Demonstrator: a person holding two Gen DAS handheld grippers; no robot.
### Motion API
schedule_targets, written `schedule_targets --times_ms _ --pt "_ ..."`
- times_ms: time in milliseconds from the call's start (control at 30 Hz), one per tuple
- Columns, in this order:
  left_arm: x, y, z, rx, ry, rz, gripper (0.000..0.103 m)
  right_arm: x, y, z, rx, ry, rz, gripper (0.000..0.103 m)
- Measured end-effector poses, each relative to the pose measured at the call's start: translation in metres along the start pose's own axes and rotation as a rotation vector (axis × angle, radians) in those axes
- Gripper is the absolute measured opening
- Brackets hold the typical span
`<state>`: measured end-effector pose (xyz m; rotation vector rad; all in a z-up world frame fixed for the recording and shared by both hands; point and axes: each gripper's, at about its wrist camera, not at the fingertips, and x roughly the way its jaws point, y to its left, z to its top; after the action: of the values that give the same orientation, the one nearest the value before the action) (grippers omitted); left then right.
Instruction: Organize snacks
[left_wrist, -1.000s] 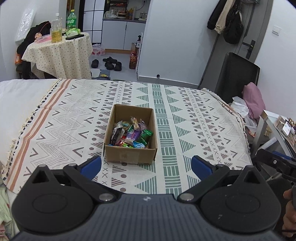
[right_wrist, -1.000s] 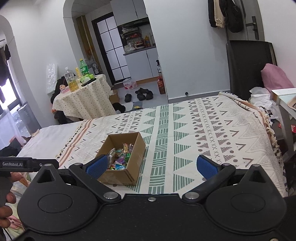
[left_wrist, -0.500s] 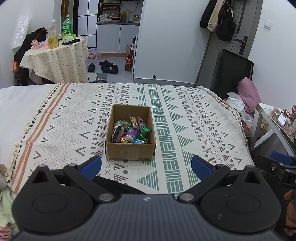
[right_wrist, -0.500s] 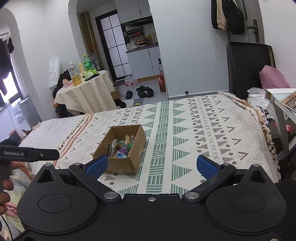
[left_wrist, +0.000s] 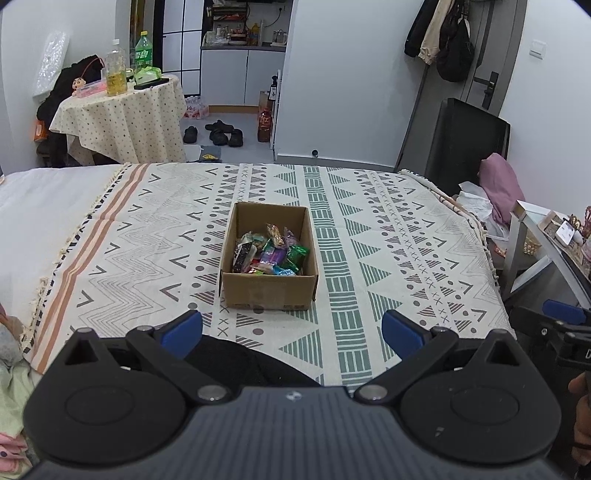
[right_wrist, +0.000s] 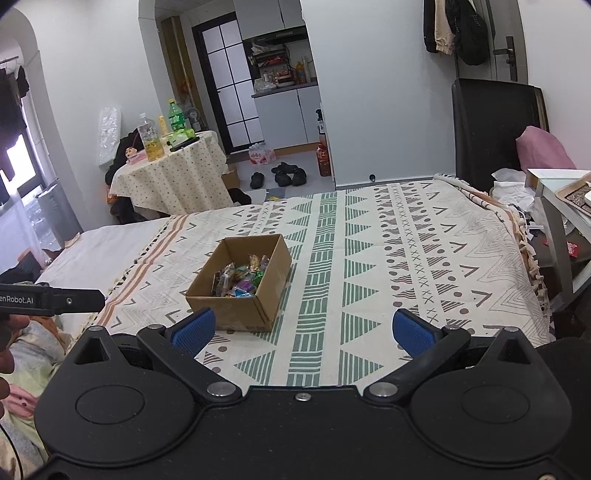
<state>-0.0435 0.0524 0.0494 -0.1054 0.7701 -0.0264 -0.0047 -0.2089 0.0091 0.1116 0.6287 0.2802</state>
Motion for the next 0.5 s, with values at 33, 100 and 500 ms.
schedule_targets --times_ms 33,100,500 --pt "-0.0006 -0.0007 -0.0007 0.008 -0.003 0.009 0.103 -0.0002 -0.0002 -0.0002 -0.001 0.0 -0.003 0.103" --pt "-0.0013 -0.0011 -0.0013 0.007 0.001 0.004 0.103 0.0004 -0.001 -0.0005 0.001 0.003 -0.006 0.103" --pt "-0.0038 -0.0068 -0.002 0.024 0.005 -0.01 0.103 0.0043 -0.001 -0.003 0.001 0.024 -0.007 0.103"
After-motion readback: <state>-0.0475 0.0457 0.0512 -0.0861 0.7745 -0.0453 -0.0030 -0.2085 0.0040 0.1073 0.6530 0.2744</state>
